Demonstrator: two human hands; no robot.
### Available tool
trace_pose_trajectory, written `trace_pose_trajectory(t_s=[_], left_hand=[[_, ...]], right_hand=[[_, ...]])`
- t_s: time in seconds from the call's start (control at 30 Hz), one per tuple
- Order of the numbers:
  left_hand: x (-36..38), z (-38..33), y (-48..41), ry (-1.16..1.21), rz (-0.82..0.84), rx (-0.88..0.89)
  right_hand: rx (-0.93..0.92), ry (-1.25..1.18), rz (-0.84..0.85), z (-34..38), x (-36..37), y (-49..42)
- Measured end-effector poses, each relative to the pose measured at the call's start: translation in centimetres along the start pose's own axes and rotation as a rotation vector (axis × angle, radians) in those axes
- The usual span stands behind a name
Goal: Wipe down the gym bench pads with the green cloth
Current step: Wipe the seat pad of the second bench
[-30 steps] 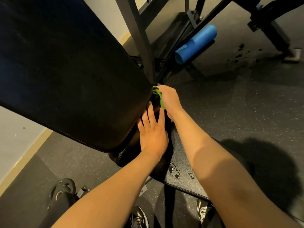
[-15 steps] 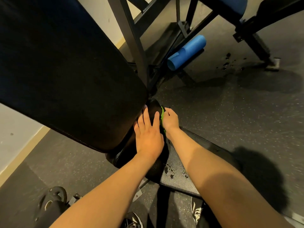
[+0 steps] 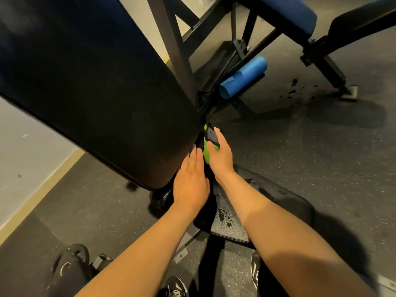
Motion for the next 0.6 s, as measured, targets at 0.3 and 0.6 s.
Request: trace_pose_trajectory(t_s=[0.3, 0.6], left_hand=[[-0.1, -0.1, 0.3, 0.042, 0.024, -0.005], [-0.2, -0.2, 0.2, 0.036, -0.036, 0.025]], right_hand=[[0.225, 0.001, -0.139, -1.9, -0.4, 1.3], [-0.121, 0.134, -0.038, 2.0, 0.3, 1.1]])
Point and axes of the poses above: each hand's wrist, its own y-axis away from the middle knuckle, its own x-axis out of the palm, z = x × y, the point moved 4 cm from there along -y, towards the middle knuckle, and after that the axes turned 6 degrees about -x, right-handed, at the moved point
